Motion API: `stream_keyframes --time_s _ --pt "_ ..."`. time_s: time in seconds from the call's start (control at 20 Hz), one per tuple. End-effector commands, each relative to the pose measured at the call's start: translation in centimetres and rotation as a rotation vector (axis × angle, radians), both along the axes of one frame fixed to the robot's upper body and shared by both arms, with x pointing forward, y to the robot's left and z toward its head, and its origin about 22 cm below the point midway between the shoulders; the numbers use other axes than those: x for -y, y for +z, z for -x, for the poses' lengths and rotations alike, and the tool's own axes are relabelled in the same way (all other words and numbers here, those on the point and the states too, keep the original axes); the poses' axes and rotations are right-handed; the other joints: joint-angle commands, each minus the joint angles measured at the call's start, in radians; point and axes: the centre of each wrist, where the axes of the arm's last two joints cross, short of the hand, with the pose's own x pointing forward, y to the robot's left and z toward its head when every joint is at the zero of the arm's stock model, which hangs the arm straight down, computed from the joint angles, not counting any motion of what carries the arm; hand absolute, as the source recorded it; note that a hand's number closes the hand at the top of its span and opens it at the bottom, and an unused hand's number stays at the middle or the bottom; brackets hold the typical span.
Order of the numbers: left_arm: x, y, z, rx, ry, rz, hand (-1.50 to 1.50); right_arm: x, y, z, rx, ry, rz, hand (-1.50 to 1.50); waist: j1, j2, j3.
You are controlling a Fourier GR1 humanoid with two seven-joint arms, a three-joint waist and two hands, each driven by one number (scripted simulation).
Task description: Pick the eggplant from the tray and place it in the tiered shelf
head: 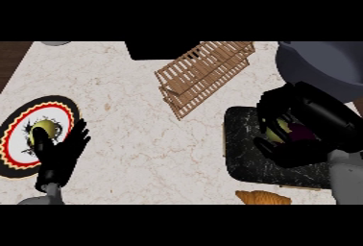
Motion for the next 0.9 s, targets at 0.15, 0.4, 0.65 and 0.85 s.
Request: stream_keyframes --time_s 0.15,0.4,0.65,0.85 --pt "1.0 -0.1 -0.8 -0.018 -0.021 0.021 0.00 -0.2 8.2 1.2 0.041 -0.127 -0.094 1.50 0.021 0.006 0.000" --pt "0.9 -1.3 -0.4 0.001 -0.034 0.027 0.00 2.5 12.0 -1.9 0.031 -0.185 -0.150 1.50 0.029 0.012 0.001" --pt "1.4 -0.8 -0.8 0.011 -0.032 0.017 0.00 0.7 19.0 -4.8 0.025 -0.239 -0.188 1.50 0.039 0.013 0.000" --pt "-0.5 0.5 -2.1 0.007 -0.051 0.003 0.00 -0.6 19.9 -7.6 0.043 -0.249 -0.169 1.50 0.048 0.018 0.001"
